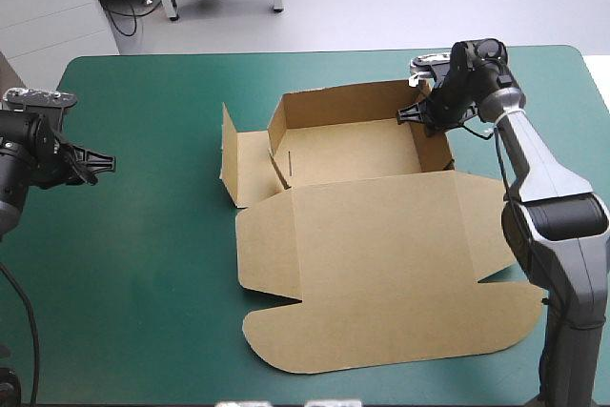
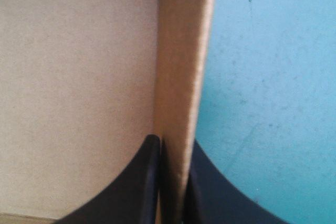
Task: Fold the box
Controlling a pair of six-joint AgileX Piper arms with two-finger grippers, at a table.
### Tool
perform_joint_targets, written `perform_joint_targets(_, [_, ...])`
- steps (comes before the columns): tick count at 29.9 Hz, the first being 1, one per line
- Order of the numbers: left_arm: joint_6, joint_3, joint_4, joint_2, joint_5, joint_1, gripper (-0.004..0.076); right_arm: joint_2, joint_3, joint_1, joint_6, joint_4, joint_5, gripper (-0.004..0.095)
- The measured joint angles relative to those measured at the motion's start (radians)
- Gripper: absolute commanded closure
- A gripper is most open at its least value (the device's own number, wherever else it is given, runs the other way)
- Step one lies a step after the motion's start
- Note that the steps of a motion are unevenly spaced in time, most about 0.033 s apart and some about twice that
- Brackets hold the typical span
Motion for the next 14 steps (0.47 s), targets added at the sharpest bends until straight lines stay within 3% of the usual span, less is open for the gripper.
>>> perform_joint_targets(14, [0.020,0.000,-0.030,0.000,0.002,0.000,0.0401,-0.017,-0.001,0.000,0.038,-0.006,0.000,0.0926])
